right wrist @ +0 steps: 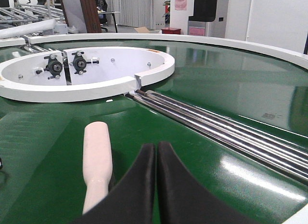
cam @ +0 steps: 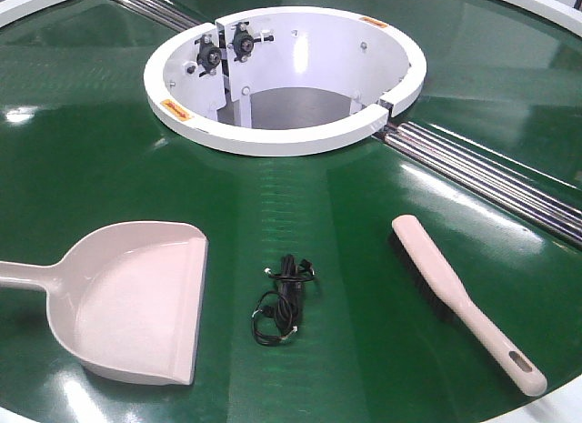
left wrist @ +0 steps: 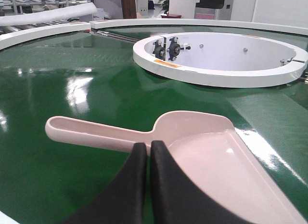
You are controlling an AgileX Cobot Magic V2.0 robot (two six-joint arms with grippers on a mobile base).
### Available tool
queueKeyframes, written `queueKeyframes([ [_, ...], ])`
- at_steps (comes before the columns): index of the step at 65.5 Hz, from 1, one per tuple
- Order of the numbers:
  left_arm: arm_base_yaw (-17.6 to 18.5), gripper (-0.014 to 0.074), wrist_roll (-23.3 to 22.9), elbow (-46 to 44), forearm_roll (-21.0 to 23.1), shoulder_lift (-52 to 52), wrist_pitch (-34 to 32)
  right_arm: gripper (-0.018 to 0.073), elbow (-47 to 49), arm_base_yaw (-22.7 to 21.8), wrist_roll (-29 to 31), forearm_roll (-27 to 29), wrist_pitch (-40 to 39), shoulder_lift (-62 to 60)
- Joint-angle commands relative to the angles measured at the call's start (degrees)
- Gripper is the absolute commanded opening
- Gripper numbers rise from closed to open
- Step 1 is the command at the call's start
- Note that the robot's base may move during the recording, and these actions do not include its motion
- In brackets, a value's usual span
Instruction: Clean and inspect green conveyor with broom and dustpan
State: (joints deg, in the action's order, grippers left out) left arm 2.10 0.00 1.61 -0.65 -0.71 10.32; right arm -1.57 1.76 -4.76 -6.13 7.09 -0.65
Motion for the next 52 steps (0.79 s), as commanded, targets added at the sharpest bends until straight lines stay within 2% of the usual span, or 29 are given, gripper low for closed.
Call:
queueKeyframes([
  [1, -0.22, -0.0006, 0.0, 0.1, 0.07, -0.73, -4.31, -0.0009, -0.23, -0.31, 0.02, -0.77, -4.24, -0.62],
  [52, -0.22, -0.0006, 0.0, 0.1, 0.07, -0.73, -4.15, -0.0009, -0.23, -0.31, 0.02, -0.77, -4.24, -0.62],
])
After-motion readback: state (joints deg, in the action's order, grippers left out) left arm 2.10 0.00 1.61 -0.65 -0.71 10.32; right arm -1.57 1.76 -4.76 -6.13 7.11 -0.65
